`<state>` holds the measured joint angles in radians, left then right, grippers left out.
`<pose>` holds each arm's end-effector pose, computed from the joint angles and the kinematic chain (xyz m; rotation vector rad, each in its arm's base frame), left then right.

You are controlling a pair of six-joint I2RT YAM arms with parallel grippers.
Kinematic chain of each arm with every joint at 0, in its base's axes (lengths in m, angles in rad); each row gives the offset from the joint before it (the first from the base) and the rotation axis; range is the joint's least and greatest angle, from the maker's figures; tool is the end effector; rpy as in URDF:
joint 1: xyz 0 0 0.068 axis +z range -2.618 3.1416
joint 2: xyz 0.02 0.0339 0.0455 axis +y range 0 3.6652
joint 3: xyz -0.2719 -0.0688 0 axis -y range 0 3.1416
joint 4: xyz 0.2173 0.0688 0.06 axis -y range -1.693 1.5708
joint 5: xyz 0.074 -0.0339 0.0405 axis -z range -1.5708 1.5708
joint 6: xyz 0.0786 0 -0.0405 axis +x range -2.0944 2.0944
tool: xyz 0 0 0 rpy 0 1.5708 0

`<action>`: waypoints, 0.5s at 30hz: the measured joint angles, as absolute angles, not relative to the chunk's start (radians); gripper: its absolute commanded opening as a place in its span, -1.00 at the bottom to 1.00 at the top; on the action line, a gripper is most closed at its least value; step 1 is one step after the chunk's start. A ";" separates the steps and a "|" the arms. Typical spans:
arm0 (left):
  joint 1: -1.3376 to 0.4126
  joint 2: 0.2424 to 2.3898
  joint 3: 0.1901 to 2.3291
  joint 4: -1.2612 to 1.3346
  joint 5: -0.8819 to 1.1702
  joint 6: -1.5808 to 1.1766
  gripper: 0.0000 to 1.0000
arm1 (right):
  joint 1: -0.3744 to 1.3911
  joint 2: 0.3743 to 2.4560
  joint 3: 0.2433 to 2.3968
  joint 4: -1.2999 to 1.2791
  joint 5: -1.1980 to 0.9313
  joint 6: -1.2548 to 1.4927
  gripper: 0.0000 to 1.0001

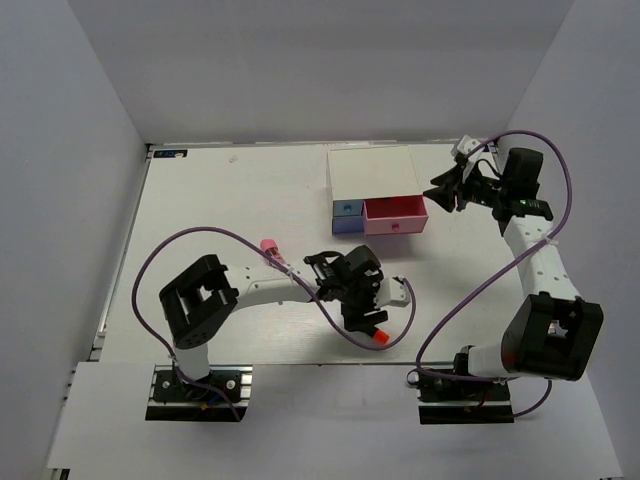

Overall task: Sort the stationery into containers
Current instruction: Grab a piece of stationery with the left arm

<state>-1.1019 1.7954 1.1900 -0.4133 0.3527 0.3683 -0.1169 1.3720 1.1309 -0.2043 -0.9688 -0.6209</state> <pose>0.1434 -0.3431 0.1784 1.8851 1.8846 -0.7133 0.3041 0.0295 0.3354 -0.9976 1.5481 0.4604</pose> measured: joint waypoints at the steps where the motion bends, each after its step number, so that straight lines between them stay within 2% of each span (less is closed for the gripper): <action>1: -1.109 1.811 1.190 -0.399 0.347 0.378 0.45 | -0.125 1.369 1.129 -0.202 -0.971 -0.611 -0.07; 11: -1.145 1.885 1.175 -0.296 0.286 0.445 0.45 | -0.163 1.329 1.095 -0.188 -1.006 -0.574 -0.07; 15: -1.155 1.893 1.156 -0.251 0.260 0.450 0.30 | -0.173 1.328 1.081 -0.180 -1.017 -0.558 -0.04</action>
<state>-1.1549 1.8935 1.1561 -0.2508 0.2604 0.4496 -0.1726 1.3281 1.0809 -0.1802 -1.0172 -0.5575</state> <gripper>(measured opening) 0.685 0.465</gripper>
